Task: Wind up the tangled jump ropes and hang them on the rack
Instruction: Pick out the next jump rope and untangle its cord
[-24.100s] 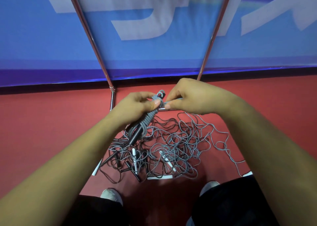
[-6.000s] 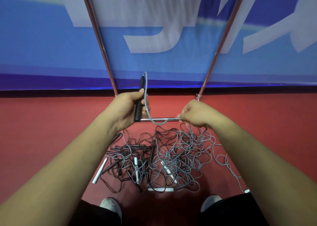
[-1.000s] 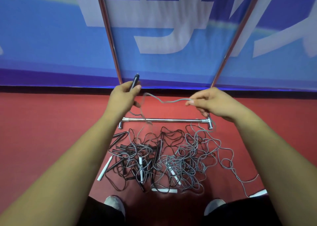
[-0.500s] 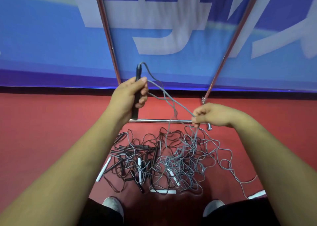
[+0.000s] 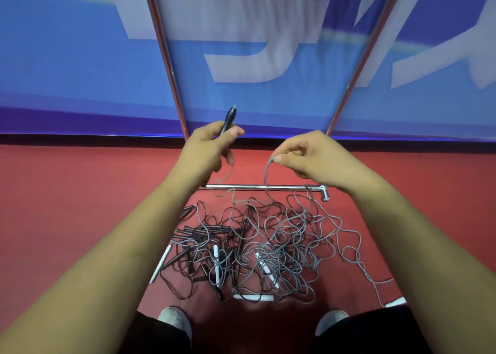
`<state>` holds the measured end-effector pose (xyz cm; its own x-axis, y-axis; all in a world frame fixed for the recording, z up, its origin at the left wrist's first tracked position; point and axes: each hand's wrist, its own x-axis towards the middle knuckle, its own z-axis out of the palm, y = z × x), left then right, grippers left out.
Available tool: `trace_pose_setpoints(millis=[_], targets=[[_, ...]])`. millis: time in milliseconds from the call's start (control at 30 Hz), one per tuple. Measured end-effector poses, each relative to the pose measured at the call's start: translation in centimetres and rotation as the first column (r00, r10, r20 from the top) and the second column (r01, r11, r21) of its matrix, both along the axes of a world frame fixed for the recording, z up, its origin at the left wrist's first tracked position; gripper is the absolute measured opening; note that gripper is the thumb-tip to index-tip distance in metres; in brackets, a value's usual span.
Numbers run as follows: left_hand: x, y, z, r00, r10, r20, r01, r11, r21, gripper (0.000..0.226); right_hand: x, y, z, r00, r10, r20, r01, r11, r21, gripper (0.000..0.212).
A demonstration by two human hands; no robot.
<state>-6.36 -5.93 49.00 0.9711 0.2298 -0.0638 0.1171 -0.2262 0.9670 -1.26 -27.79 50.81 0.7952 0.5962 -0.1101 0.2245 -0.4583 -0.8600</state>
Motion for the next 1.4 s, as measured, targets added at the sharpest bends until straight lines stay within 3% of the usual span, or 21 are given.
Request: trace_pose_setpoints(millis=[100, 200, 300, 433, 533, 633, 733, 800, 867, 900, 1000, 1033, 1067, 1133, 1200, 1233, 1300, 1400], targets=[[-0.7, -0.7, 0.1, 0.948, -0.303, -0.101, 0.296, 0.952, -0.075, 0.025, -0.6, 1.0, 0.3, 1.0, -0.023, 0.007, 0.022, 0.993, 0.116, 0.011], [-1.0, -1.1, -0.2, 0.903, -0.424, -0.066, 0.415, 0.903, -0.113, 0.029, -0.4, 0.7, 0.5, 0.998, -0.054, -0.008, 0.055, 0.985, 0.162, 0.014], [-0.6, -0.4, 0.3, 0.917, -0.399, 0.027, 0.38, 0.848, -0.369, 0.029, 0.4, -0.7, -0.7, 0.999, -0.026, 0.02, 0.026, 0.999, -0.021, 0.025], [-0.3, -0.2, 0.6, 0.928, -0.37, 0.032, 0.344, 0.825, -0.448, 0.004, 2.2, -2.9, -3.4, 0.996, 0.088, -0.014, -0.088, 0.968, -0.235, 0.026], [0.2, 1.0, 0.6, 0.96, -0.255, 0.114, 0.252, 0.615, -0.747, 0.011, 3.7, -5.0, -6.1, 0.991, 0.094, -0.1, -0.125, 0.915, -0.383, 0.022], [0.3, 2.6, 0.8, 0.983, -0.15, 0.106, 0.166, 0.476, -0.863, 0.02, 4.4, -7.2, -8.8, 0.978, 0.001, -0.207, -0.101, 0.874, -0.475, 0.019], [0.3, 3.2, 0.8, 0.996, -0.069, 0.049, 0.078, 0.516, -0.853, 0.024, 4.6, -7.4, -9.5, 0.956, -0.098, -0.277, 0.004, 0.947, -0.32, 0.017], [0.5, 3.6, 0.3, 0.999, -0.021, -0.025, -0.004, 0.669, -0.744, 0.03, 4.5, -6.3, -7.8, 0.925, -0.189, -0.331, 0.164, 0.981, -0.102, 0.013], [0.4, 4.0, -0.8, 0.994, 0.019, -0.107, -0.063, 0.905, -0.421, 0.032, 4.2, -5.0, -5.2, 0.925, -0.228, -0.304, 0.258, 0.964, 0.061, 0.017], [0.3, 4.2, -1.4, 0.99, 0.032, -0.138, -0.065, 0.969, -0.24, 0.033, 3.9, -4.3, -3.9, 0.936, -0.222, -0.272, 0.263, 0.957, 0.125, 0.015], [0.3, 5.0, -2.6, 0.981, 0.122, -0.152, -0.1, 0.984, 0.146, 0.036, 2.5, -2.8, -1.1, 0.97, -0.181, -0.165, 0.212, 0.958, 0.192, 0.015], [0.4, 5.1, -2.5, 0.98, 0.145, -0.136, -0.117, 0.974, 0.193, 0.036, 1.9, -2.5, -0.4, 0.979, -0.161, -0.125, 0.181, 0.968, 0.171, 0.015], [0.3, 5.0, -2.3, 0.984, 0.125, -0.124, -0.106, 0.983, 0.15, 0.034, 1.3, -2.1, 0.2, 0.986, -0.139, -0.097, 0.152, 0.977, 0.148, 0.013], [0.0, 4.0, -1.3, 0.994, -0.018, -0.107, 0.002, 0.99, -0.143, 0.028, 0.1, -1.2, 0.9, 0.995, -0.088, -0.053, 0.093, 0.99, 0.108, 0.011], [-0.4, 2.1, -0.3, 0.989, -0.139, -0.05, 0.105, 0.9, -0.422, 0.018, -0.9, -0.3, 1.1, 0.999, -0.036, -0.029, 0.038, 0.997, 0.061, 0.01], [-0.5, 1.2, -0.2, 0.984, -0.173, -0.033, 0.135, 0.862, -0.488, 0.013, -1.3, 0.2, 1.0, 0.999, -0.011, -0.03, 0.013, 0.999, 0.047, 0.01], [-0.5, -0.1, -0.3, 0.969, -0.244, -0.036, 0.191, 0.835, -0.516, 0.009, -1.7, 0.9, 0.7, 0.999, 0.013, -0.04, -0.01, 0.998, 0.066, 0.009], [-0.7, -0.6, -0.5, 0.915, -0.395, -0.079, 0.332, 0.85, -0.409, 0.009, -1.2, 1.0, 0.5, 0.997, -0.054, -0.051, 0.06, 0.99, 0.128, 0.01]])
